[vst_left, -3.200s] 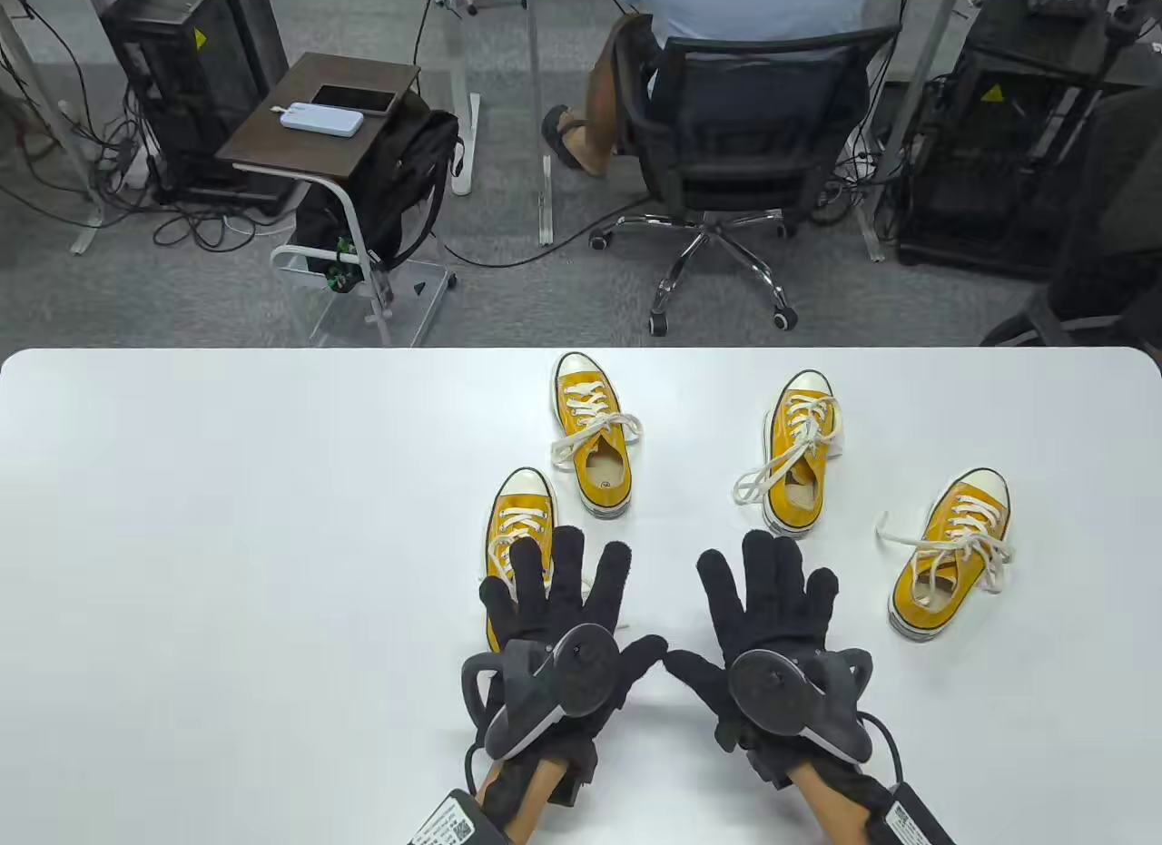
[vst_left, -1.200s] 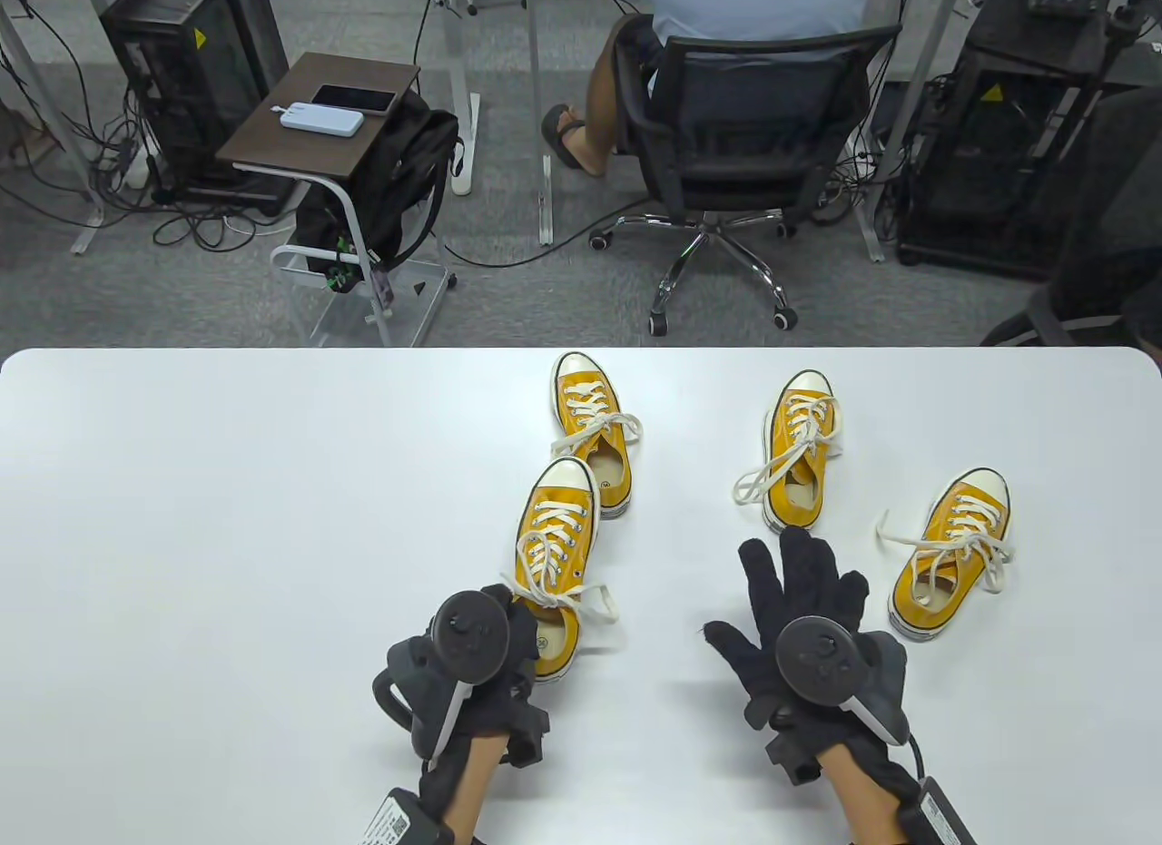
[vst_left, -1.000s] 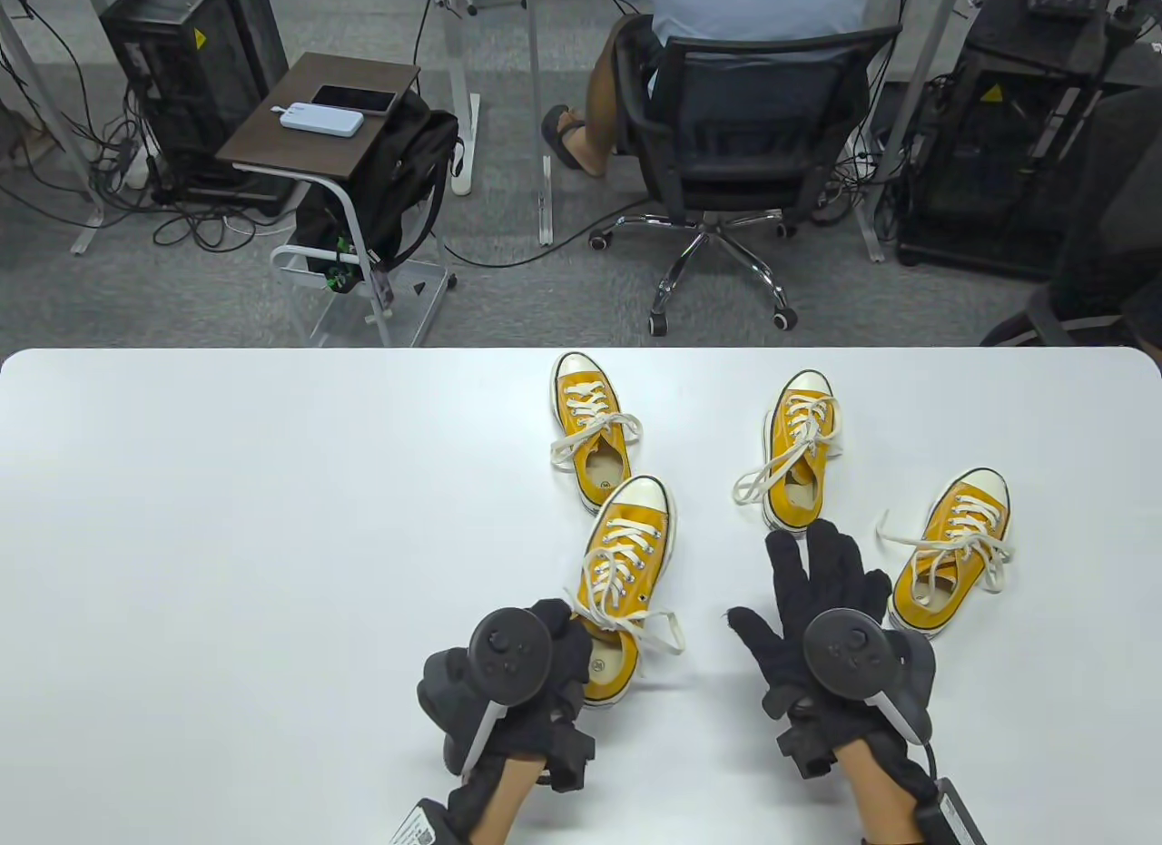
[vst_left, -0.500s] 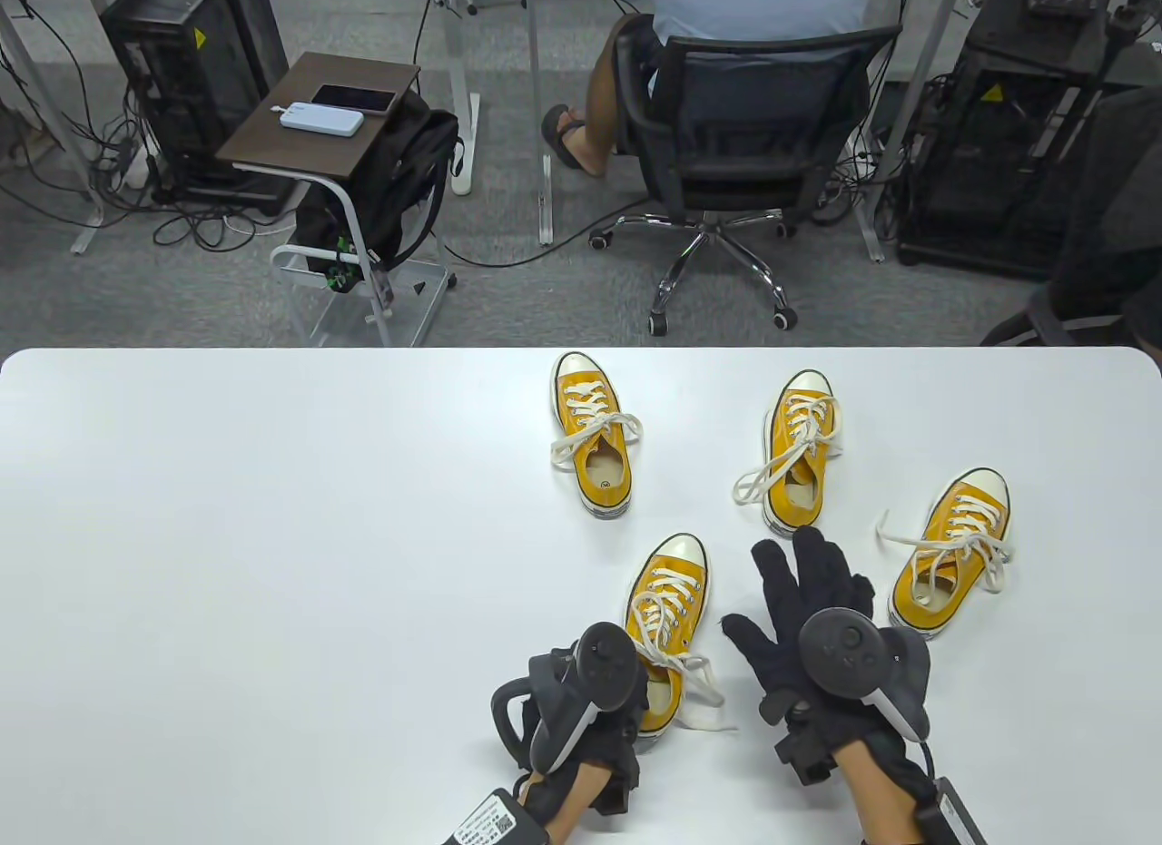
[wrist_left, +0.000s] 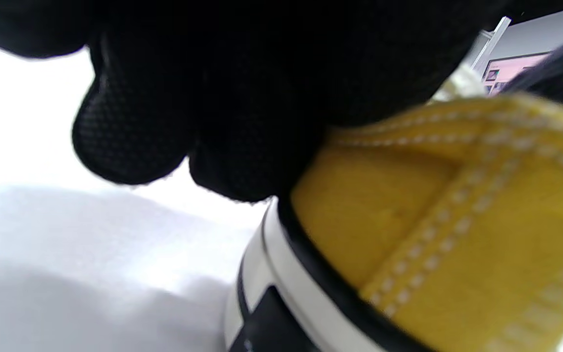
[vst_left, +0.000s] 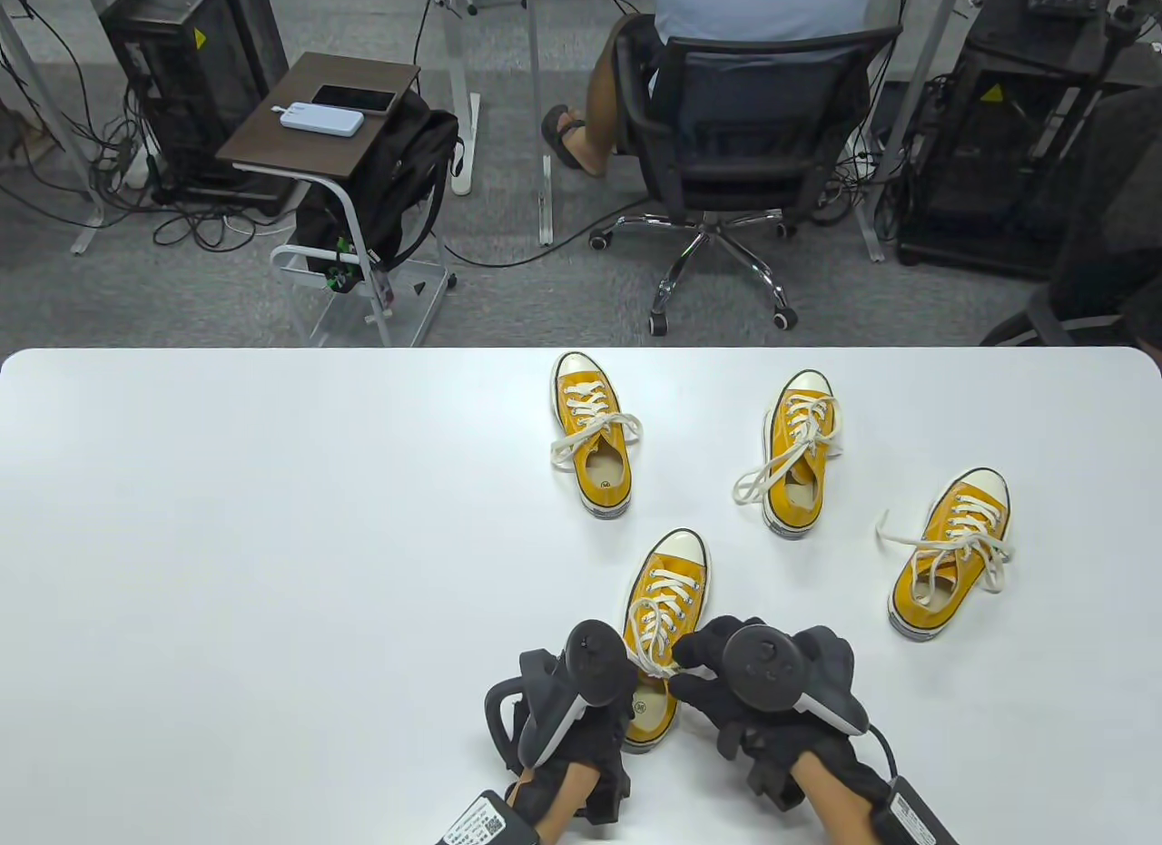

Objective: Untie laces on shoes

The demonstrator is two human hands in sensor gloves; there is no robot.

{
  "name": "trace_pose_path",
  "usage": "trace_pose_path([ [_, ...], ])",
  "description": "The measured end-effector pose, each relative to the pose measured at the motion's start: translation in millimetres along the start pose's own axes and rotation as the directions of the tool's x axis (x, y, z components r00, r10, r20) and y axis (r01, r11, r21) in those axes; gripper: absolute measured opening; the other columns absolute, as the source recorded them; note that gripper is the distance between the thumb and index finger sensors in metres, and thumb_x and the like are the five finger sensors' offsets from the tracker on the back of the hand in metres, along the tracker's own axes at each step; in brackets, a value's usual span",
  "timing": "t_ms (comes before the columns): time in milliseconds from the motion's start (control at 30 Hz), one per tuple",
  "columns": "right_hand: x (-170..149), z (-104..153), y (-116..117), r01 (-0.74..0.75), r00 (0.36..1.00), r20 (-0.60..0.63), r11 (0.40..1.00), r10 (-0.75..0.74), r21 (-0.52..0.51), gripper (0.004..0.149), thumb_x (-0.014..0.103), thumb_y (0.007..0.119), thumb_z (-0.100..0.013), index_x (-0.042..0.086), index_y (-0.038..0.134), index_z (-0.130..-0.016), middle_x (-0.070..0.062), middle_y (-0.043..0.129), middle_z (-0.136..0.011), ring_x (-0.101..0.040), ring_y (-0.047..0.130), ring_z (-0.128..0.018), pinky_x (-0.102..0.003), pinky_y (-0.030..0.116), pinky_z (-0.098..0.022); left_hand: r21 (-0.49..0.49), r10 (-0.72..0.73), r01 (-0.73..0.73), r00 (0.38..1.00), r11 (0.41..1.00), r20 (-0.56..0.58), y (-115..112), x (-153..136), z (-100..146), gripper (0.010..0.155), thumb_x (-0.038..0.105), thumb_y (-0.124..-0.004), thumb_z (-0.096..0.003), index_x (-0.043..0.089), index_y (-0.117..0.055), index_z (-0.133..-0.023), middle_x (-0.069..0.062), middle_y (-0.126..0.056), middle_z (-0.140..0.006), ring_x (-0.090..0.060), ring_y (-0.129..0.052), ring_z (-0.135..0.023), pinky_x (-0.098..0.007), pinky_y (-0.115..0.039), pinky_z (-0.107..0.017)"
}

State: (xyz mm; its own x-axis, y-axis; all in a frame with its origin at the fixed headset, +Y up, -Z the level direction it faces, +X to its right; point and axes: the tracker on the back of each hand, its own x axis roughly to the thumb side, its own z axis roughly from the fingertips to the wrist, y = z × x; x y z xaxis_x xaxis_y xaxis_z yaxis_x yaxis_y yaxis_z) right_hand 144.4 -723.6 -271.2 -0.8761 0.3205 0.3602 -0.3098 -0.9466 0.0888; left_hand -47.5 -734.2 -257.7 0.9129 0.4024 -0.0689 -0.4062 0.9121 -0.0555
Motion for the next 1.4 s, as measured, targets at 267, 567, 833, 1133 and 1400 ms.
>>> trace_pose_path([
  [267, 1, -5, 5, -0.015, 1.000, -0.003, 0.998, 0.015, -0.067, 0.038, 0.041, 0.089, -0.038, 0.024, 0.088, -0.072, -0.009, 0.093, -0.074, -0.036, 0.095, -0.056, -0.057, 0.080, -0.045, 0.010, -0.012, 0.012, 0.998, 1.000, 0.057, -3, 2, -1, 0.040, 0.046, -0.086, -0.0447, 0.031, -0.092, -0.081, 0.003, -0.110, -0.051, -0.026, -0.108, -0.044, -0.043, -0.088, -0.029],
  [567, -19, 3, -21, 0.071, 0.995, -0.068, 0.992, -0.079, -0.106, 0.035, 0.035, 0.080, -0.043, 0.029, 0.079, -0.078, -0.012, 0.088, -0.079, -0.038, 0.091, -0.060, -0.058, 0.076, -0.048, -0.022, -0.025, 0.026, 0.999, 0.999, 0.043, -3, 3, -4, 0.037, 0.043, -0.085, -0.0450, 0.030, -0.096, -0.078, 0.003, -0.110, -0.052, -0.026, -0.108, -0.045, -0.043, -0.088, -0.029],
  [833, -57, 21, -62, 0.145, 0.962, -0.171, 0.927, -0.215, -0.347, 0.035, 0.034, 0.077, -0.044, 0.032, 0.076, -0.079, -0.012, 0.088, -0.078, -0.037, 0.091, -0.060, -0.057, 0.076, -0.048, -0.063, 0.004, -0.003, 1.000, 0.998, 0.006, -3, 0, -8, 0.037, 0.043, -0.085, -0.0452, 0.030, -0.097, -0.078, 0.003, -0.110, -0.053, -0.026, -0.108, -0.046, -0.043, -0.088, -0.030],
  [1133, -111, 53, -95, 0.106, 0.857, -0.323, 0.750, -0.402, -0.653, 0.035, 0.034, 0.074, -0.046, 0.031, 0.073, -0.080, -0.011, 0.087, -0.077, -0.036, 0.093, -0.056, -0.056, 0.078, -0.045, -0.086, 0.008, -0.009, 1.000, 0.996, -0.013, -3, 1, -10, 0.037, 0.043, -0.085, -0.0452, 0.031, -0.097, -0.078, 0.003, -0.111, -0.053, -0.026, -0.108, -0.046, -0.043, -0.088, -0.030],
  [1400, -135, 72, -102, 0.043, 0.769, -0.396, 0.658, -0.502, -0.752, 0.035, 0.033, 0.072, -0.047, 0.029, 0.071, -0.082, -0.011, 0.086, -0.076, -0.035, 0.093, -0.055, -0.054, 0.079, -0.043, -0.108, 0.029, -0.032, 0.999, 0.994, -0.028, -3, 0, -13, 0.037, 0.042, -0.085, -0.0453, 0.030, -0.097, -0.078, 0.002, -0.110, -0.054, -0.027, -0.108, -0.047, -0.043, -0.087, -0.030],
])
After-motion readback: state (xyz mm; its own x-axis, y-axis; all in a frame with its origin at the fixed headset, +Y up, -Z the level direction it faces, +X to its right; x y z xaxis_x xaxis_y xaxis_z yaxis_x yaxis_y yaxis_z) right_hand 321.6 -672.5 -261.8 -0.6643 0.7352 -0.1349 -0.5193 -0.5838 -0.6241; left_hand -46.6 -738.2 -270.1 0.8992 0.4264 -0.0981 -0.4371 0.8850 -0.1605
